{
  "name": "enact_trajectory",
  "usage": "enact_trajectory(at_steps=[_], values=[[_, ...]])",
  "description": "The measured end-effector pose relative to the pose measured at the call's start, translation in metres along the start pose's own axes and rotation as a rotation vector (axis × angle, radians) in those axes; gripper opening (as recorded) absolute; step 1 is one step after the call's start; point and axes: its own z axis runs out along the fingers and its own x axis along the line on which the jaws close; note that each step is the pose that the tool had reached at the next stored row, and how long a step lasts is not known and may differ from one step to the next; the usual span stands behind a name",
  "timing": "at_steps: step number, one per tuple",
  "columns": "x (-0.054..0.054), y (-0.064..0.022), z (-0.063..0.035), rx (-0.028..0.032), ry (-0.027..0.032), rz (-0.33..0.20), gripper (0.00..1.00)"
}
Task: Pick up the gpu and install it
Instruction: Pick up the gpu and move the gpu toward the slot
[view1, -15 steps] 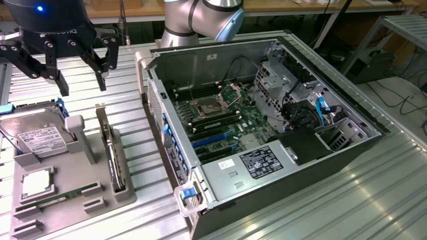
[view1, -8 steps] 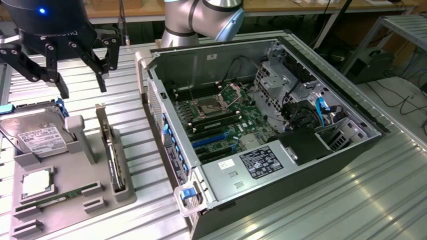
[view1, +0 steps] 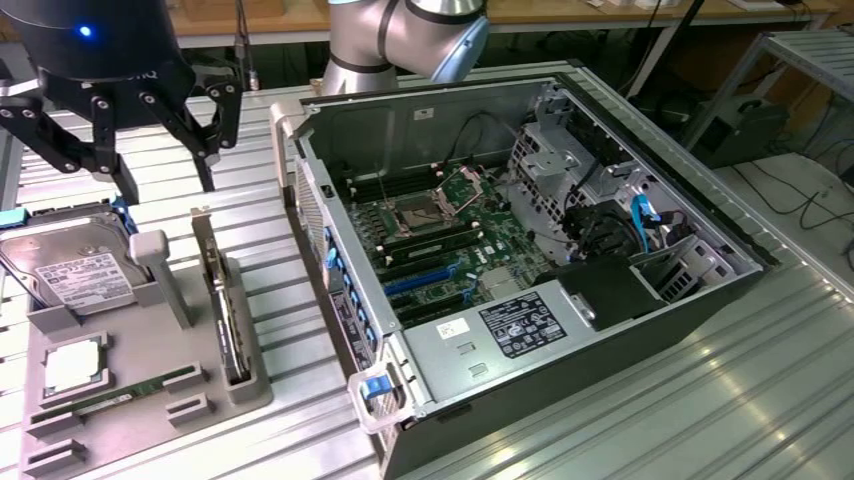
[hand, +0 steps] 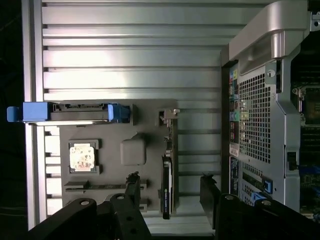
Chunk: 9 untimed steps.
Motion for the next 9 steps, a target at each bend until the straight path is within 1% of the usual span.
enact_trajectory(at_steps=[9], values=[[0.0000,-0.0037,0.0019,-0.0001,0.0001,-0.002,0.60]])
